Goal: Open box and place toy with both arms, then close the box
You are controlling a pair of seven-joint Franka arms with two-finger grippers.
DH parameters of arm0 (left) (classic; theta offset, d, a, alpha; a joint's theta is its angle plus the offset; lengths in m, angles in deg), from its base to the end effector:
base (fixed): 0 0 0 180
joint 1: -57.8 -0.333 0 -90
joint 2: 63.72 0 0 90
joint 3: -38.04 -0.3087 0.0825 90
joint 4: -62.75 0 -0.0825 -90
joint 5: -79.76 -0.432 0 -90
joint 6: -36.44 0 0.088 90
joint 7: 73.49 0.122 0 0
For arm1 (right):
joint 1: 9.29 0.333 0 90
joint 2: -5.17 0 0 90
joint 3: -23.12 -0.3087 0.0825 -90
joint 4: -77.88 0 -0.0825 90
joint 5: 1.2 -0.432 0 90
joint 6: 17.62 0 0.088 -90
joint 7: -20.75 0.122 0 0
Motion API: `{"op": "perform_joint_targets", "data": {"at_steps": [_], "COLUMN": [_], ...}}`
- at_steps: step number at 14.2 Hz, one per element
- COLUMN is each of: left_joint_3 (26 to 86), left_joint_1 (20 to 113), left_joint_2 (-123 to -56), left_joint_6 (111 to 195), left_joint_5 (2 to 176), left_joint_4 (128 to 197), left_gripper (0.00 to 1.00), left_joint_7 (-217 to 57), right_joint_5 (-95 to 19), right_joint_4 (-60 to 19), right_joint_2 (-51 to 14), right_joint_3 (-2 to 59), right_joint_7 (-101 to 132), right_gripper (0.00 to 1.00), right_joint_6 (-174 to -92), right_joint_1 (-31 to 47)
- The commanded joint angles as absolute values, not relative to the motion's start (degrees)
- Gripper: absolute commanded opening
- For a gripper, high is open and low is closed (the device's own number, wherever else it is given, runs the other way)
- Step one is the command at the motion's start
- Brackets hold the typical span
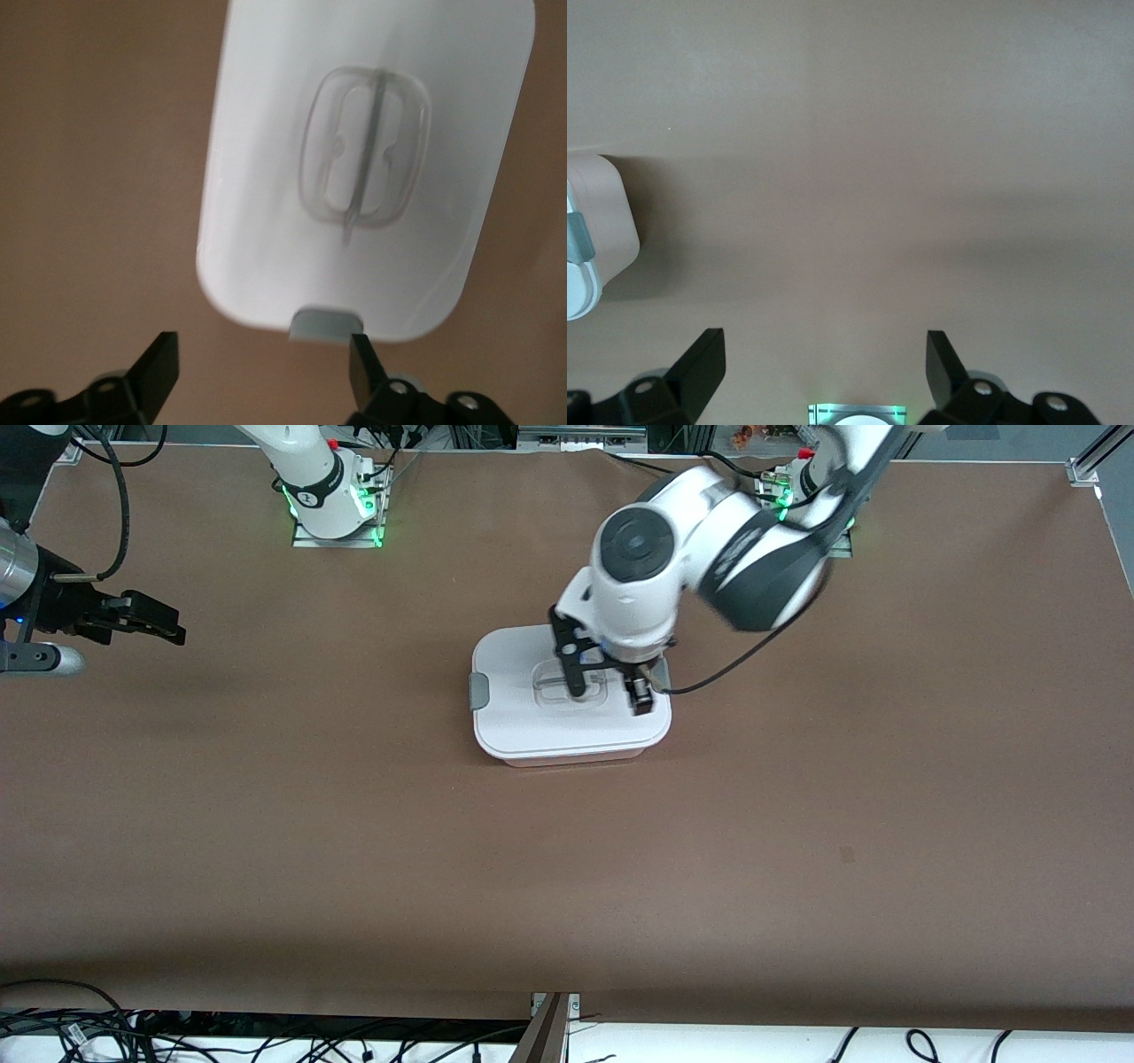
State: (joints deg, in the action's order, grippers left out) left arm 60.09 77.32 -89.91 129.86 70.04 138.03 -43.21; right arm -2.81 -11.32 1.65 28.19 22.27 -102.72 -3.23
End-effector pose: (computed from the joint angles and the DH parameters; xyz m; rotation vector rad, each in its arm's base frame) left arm 0.5789 -0.4251 0.4532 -2.5383 1.8245 0.1692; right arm 0.6075 0.0155 0.5655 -3.1149 0.0139 0.2078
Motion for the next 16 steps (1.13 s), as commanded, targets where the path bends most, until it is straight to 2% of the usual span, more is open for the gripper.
{"op": "perform_joint_targets", "data": {"at_steps": [1, 8, 9, 11, 13, 16], "left_joint_3": [60.37, 59.49, 58.53, 52.58, 45.28, 41.66], "left_joint_1": [70.92, 55.27, 53.95, 54.63, 58.14, 58.59], "left_joint_2": [-83.59, -81.38, -81.21, -78.24, -72.80, -63.30], "left_joint_6": [127.05, 119.32, 119.58, 120.02, 122.90, 134.39], "left_joint_5": [69.13, 68.95, 69.30, 74.45, 79.13, 80.20], "left_joint_4": [139.74, 135.01, 134.56, 135.86, 142.42, 157.10], "left_gripper": [1.00, 1.00, 1.00, 1.00, 1.00, 1.00], "left_joint_7": [-45.71, -46.60, -46.77, -50.70, -60.52, -69.87], "right_joint_5": [-2.08, -2.08, -2.08, -2.08, -2.08, -2.08], "right_joint_4": [-10.71, -10.45, -10.45, -10.45, -10.36, -10.36], "right_joint_2": [1.48, 1.39, 1.39, 1.39, 1.48, 1.48], "right_joint_3": [27.87, 27.78, 27.78, 27.78, 27.78, 27.78], "right_joint_7": [21.71, 21.71, 21.71, 21.71, 21.71, 21.71], "right_gripper": [1.00, 1.00, 1.00, 1.00, 1.00, 1.00], "right_joint_6": [-102.78, -102.78, -102.78, -102.78, -102.78, -102.78], "right_joint_1": [-3.31, -3.23, -3.31, -3.31, -3.31, -3.31]}}
